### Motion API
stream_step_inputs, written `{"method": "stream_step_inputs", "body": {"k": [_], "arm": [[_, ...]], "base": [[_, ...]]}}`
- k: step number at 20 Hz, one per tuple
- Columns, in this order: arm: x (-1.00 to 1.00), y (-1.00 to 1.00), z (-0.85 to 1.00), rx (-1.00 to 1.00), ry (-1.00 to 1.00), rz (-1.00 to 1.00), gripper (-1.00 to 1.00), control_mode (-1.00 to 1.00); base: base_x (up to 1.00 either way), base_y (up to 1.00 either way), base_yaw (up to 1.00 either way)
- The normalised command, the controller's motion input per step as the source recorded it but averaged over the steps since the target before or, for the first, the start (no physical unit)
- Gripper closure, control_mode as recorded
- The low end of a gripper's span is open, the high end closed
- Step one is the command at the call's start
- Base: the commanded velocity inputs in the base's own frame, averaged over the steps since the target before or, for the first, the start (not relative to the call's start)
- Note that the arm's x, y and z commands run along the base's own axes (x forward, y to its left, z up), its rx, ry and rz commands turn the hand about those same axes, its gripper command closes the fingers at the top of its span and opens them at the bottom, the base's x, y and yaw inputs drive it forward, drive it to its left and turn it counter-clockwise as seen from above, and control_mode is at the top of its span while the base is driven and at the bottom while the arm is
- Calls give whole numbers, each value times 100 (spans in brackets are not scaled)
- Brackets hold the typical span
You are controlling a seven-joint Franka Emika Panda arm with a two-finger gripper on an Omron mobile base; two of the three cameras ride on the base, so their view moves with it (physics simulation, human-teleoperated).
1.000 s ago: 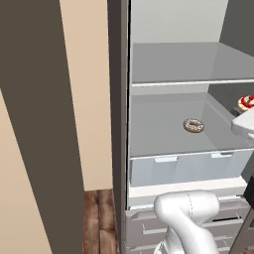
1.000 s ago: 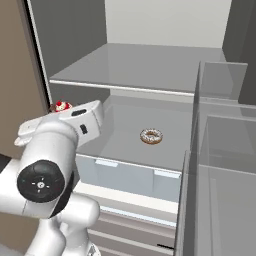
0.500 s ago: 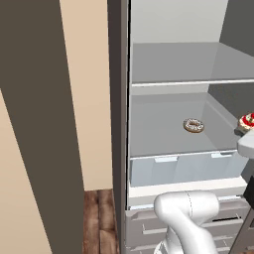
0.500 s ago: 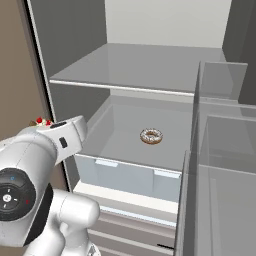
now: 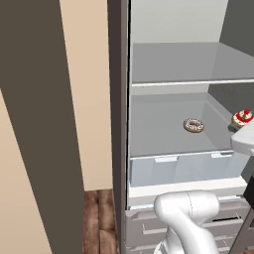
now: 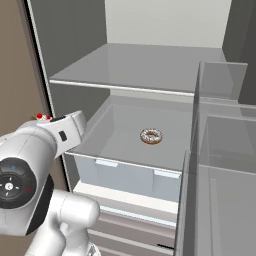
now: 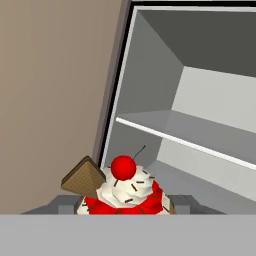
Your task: Take the cupcake and donut from the fridge and place them on the empty tray on the dining counter.
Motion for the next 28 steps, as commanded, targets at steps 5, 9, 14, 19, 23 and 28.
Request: {"method": "stream_step_inputs", "body": {"k": [5, 9, 14, 19, 23, 28], "arm": [[0, 0, 0, 0, 0, 0, 100, 100], [0, 0, 0, 0, 0, 0, 100, 100], [0, 0, 0, 0, 0, 0, 100, 100], [0, 0, 0, 0, 0, 0, 100, 100], [0, 0, 0, 0, 0, 0, 100, 100], [0, 0, 0, 0, 0, 0, 100, 100]], "base": [[0, 0, 0], [-32, 0, 0], [-89, 0, 0], [-100, -1, -1], [-100, -4, -3], [-99, -3, -13]]}}
